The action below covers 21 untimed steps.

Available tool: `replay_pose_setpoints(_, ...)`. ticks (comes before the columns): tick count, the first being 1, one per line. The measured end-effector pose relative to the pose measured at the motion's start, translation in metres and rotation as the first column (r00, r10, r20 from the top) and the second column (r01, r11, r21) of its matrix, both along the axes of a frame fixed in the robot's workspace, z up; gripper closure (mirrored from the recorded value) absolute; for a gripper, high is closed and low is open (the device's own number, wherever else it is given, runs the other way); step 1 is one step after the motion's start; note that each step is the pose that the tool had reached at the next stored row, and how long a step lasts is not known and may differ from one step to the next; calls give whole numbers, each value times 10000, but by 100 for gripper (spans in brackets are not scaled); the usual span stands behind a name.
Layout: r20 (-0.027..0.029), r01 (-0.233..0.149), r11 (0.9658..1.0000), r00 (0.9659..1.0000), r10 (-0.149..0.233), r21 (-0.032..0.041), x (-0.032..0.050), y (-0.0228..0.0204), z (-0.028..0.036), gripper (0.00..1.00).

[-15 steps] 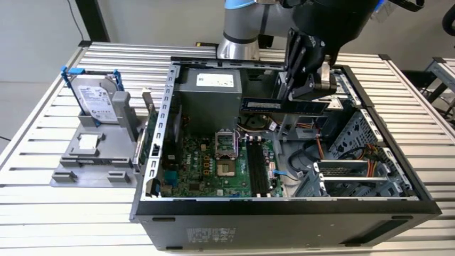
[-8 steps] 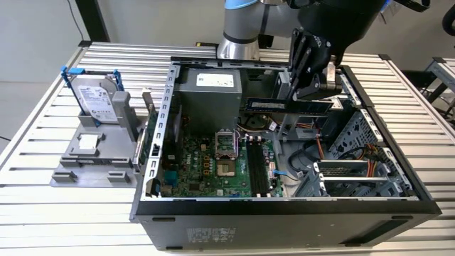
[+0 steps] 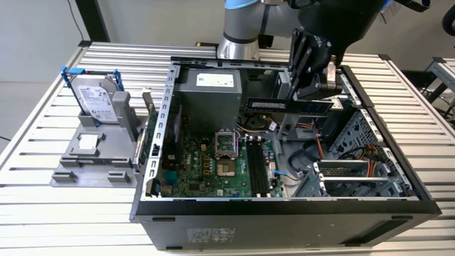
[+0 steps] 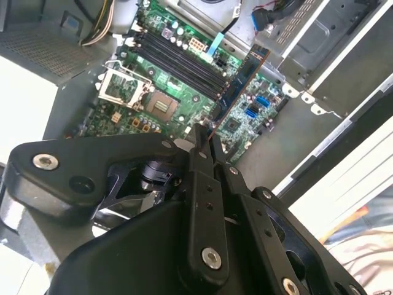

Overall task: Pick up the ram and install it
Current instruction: 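Pick up the ram and move it above insertion slot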

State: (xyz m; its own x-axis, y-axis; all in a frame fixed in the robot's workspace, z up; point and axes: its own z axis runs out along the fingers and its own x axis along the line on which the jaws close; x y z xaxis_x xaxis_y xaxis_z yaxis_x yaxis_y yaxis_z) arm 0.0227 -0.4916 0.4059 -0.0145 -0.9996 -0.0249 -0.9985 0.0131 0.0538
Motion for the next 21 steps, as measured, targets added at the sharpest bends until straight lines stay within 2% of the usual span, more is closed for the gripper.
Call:
replay_pose_setpoints(6,-1,0,10000,10000,0,-2,17,51,1,100)
replay_pose_setpoints(14,7,-1,10000,10000,1,-1,24,222,0,100)
replay_pose_setpoints(15,26,0,10000,10000,0,-1,24,239,0,100)
replay_pose_setpoints(19,156,0,10000,9999,0,-3,24,283,-2,100)
replay_pose_setpoints(21,160,-2,10000,9999,2,-7,25,294,-3,100)
